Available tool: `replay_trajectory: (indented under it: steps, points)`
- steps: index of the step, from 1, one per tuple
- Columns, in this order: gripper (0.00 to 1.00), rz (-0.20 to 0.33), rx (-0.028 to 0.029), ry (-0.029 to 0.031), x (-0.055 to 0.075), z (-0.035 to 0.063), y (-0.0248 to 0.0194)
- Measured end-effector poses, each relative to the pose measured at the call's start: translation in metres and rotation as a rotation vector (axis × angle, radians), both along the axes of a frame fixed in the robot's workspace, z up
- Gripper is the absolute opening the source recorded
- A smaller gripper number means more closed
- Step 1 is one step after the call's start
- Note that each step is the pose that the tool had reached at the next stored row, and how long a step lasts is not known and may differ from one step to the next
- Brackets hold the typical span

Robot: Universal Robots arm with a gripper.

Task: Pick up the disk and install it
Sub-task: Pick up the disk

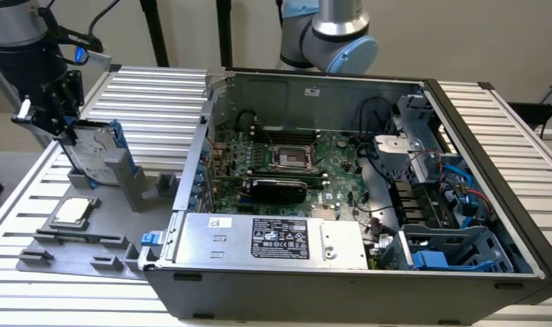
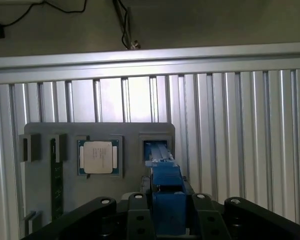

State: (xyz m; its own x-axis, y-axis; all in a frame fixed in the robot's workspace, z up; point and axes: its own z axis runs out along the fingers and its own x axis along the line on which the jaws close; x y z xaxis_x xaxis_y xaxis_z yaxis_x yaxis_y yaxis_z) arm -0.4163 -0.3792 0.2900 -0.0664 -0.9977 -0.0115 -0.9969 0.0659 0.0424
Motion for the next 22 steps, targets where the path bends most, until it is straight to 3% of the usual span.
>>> replay_trajectory:
  steps: [4,12,14,22]
  points:
    - [0.33,0.0,-0.0001,-0.0047,-0.0007,0.0,-0.0003]
    - [0.33,0.0,-0.0001,-0.0336,-0.0055,0.0,-0.0041]
    - [0.33,0.0,0.0002,-0.0362,-0.0057,-0.0001,-0.0054]
    - [0.33,0.0,0.0004,-0.0363,-0.0057,0.0,-0.0078]
